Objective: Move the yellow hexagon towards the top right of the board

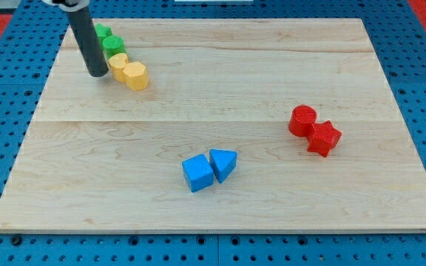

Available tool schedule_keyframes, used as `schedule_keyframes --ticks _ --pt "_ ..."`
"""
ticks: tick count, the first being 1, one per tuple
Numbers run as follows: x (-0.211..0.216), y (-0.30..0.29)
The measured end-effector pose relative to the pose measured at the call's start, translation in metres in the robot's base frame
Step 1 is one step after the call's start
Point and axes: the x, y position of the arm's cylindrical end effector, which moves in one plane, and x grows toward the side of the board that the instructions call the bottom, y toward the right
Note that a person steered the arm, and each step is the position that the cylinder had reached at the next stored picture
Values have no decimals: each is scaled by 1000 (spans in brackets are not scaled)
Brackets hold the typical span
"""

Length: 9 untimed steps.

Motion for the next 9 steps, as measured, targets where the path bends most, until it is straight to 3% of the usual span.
schedule_keyframes --ticks 1,2,3,4,5,6,7,9 --pt "43 57" --pt "34 67" --pt "4 40" --pt "-7 54" --pt "-21 143" --pt "-60 162" --pt "-83 134" --pt "-105 311"
